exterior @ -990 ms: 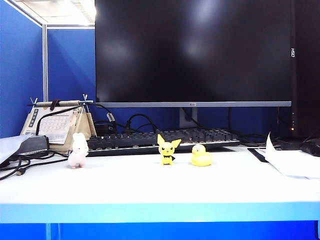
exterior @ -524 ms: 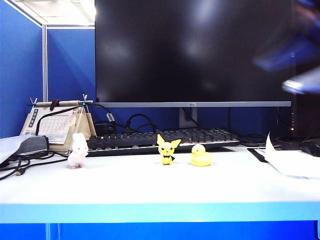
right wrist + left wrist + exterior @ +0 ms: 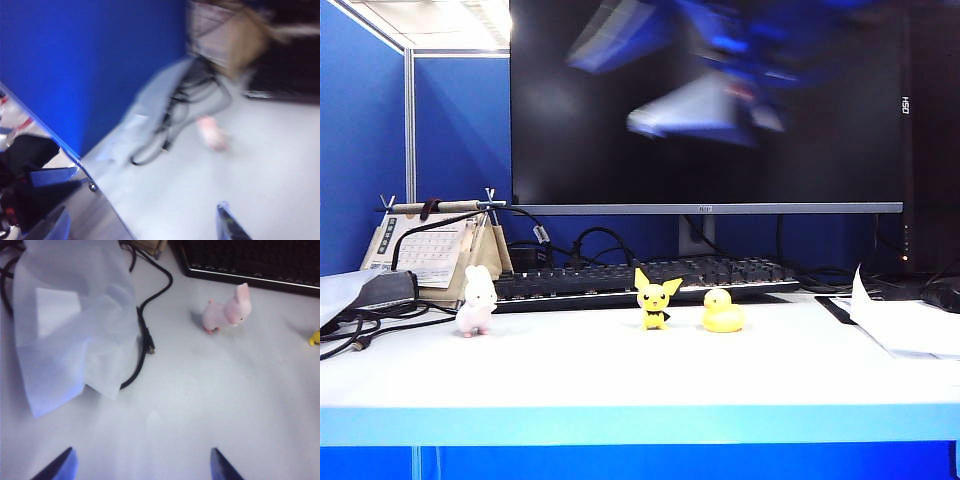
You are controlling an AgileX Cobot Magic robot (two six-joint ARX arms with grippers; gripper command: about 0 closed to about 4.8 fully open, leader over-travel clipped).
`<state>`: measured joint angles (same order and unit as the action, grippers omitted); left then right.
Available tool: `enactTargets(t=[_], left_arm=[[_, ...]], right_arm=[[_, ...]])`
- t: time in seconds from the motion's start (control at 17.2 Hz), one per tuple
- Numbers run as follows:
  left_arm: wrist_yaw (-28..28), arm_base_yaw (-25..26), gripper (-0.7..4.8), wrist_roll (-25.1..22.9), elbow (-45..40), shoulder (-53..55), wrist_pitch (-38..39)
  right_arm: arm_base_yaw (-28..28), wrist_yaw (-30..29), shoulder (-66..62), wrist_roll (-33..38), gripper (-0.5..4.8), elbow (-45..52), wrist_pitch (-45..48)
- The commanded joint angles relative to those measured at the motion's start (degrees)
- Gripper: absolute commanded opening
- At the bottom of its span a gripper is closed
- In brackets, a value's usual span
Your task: Pick up the doll with a different color than the other dolls and place it near you.
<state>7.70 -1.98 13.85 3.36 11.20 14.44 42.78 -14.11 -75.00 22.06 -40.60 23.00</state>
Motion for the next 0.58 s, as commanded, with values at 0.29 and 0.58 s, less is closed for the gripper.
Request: enactTargets(t=[0.29, 0.58], left_arm=[[0.0, 0.0, 3.5, 0.1, 0.2, 0.1, -0.3], [0.0, 0.0, 3.5, 0.1, 0.2, 0.1, -0.3]], right_arm=[[0.7, -1.2, -21.2, -1.2, 3.78, -17.4, -8.1], [1.0, -3.5, -32.7, -1.9, 4.36, -28.2, -12.8]])
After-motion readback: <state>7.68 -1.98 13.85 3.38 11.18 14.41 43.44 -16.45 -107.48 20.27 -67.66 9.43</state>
